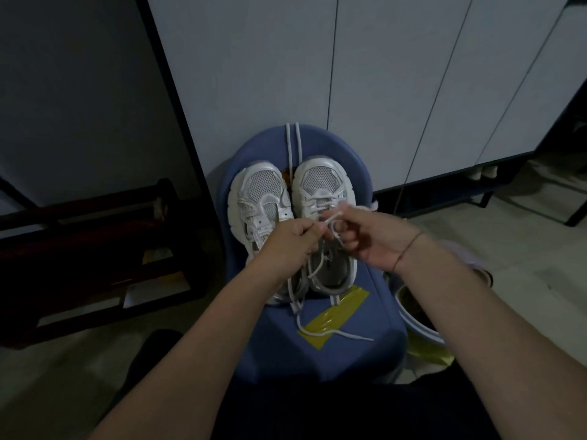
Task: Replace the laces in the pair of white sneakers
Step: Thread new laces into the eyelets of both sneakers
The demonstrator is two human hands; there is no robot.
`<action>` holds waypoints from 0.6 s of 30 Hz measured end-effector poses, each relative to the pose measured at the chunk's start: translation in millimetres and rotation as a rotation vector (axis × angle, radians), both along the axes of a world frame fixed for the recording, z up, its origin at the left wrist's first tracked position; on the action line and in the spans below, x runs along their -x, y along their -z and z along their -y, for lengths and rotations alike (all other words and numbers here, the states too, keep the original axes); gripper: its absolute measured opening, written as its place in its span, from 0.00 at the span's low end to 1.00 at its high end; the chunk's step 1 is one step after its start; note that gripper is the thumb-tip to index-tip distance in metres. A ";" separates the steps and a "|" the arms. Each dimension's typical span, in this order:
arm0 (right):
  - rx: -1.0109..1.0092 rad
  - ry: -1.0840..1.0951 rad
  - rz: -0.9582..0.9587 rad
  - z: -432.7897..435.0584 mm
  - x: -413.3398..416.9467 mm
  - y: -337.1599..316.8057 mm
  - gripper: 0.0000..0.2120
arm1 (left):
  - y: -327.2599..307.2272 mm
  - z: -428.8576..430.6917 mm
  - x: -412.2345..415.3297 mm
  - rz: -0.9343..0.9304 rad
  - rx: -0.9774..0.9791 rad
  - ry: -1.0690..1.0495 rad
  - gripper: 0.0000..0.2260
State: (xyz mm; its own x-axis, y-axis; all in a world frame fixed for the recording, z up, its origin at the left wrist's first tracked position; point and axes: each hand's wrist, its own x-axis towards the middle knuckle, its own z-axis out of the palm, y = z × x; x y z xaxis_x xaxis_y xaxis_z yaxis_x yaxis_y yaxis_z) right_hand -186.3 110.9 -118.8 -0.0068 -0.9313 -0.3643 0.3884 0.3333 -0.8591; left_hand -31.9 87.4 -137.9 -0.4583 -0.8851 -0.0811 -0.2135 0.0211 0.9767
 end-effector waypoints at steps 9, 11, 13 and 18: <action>0.087 0.460 0.179 19.3 47.7 -8.0 0.12 | -5.6 2.1 0.5 -0.007 0.001 0.007 0.15; 0.067 0.530 0.249 19.5 64.5 -3.6 0.12 | -5.7 3.0 -1.1 0.007 0.009 0.009 0.15; 0.060 0.598 0.293 19.1 74.6 -0.5 0.12 | -6.3 3.4 -0.9 0.006 0.000 0.012 0.15; 0.050 0.665 0.273 14.3 83.3 -4.6 0.11 | -6.7 5.9 0.6 -0.009 0.001 -0.012 0.15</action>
State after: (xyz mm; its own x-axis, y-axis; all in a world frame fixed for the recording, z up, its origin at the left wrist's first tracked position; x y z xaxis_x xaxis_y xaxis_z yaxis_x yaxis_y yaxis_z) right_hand -269.6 96.6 -114.2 -0.4927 -0.7772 -0.3914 0.6988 -0.0854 -0.7102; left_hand -32.4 81.5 -131.2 -0.4482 -0.8906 -0.0763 -0.2052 0.0195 0.9785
